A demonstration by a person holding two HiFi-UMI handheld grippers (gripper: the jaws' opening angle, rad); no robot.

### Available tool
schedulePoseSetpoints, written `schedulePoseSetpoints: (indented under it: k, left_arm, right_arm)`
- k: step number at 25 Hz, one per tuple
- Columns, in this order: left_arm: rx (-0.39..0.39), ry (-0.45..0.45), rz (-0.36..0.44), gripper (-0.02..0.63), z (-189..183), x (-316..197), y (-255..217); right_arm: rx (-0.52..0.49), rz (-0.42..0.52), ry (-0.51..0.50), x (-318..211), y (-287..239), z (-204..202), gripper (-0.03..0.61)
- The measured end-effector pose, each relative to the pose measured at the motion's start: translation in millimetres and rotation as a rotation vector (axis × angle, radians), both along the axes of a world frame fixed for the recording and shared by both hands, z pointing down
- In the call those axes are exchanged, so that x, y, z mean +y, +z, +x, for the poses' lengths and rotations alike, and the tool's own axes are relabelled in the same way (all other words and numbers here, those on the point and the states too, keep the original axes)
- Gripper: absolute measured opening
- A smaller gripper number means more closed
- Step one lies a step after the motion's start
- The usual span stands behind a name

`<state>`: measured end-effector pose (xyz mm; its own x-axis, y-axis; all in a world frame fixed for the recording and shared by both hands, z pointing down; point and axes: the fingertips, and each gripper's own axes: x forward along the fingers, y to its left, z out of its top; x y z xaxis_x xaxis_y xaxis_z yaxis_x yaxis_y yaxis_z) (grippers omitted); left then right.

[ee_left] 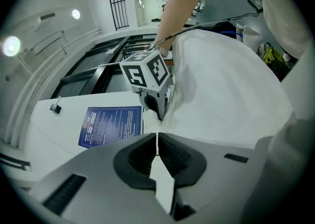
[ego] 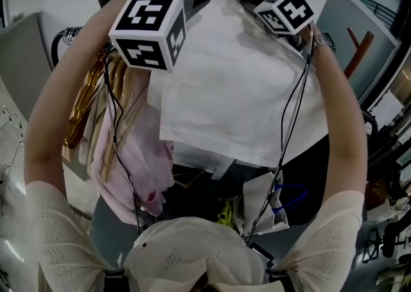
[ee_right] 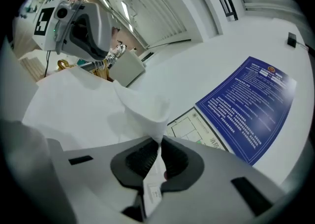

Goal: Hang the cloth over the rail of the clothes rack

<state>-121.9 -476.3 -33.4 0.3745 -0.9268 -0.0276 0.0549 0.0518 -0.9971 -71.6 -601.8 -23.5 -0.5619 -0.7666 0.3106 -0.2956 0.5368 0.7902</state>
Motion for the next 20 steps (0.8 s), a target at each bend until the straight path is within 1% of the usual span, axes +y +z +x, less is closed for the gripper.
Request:
schedulePoseSetpoints:
  k: [3, 5, 7, 10, 13, 16, 18, 20]
  left_arm:
    - [-0.002, 0.026, -0.009, 0.018, 10, 13, 6]
    - [-0.012, 0.036, -0.013, 0.018, 15, 16, 11]
    - [-0.025, 0.030, -0.019, 0.018, 16, 15, 18]
    - [-0.034, 0.013, -0.048, 0.018, 13, 13, 30]
    - [-0.046, -0.001, -0.070, 0.018, 13, 9, 40]
    - [-0.037, 0.008, -0.077, 0.018, 15, 7, 45]
    - [0.000, 0.008, -0.074, 0.018, 14, 7, 42]
    - [0.081, -0.032, -0.061, 0.018, 7, 6, 34]
  right_arm:
    - [-0.011, -0.040, -0.015, 0, 7, -2, 0.033]
    - [-0.012, -0.051, -0.016, 0, 11, -3, 0.078]
    - [-0.027, -0.038, -0.005, -2, 11, -3, 0.091]
    - [-0.064, 0.014, 0.006, -2, -3, -1, 0.093]
    - [-0.081, 0.070, -0.005, 7, -16, -2, 0.092]
    - [-0.113, 0.188, -0.057, 40, -36, -7, 0.092]
    - [-0.168, 0.237, -0.105, 73, -51, -12, 0.092]
    - [-0.231, 0.270, -0.124, 107, -63, -11, 0.092]
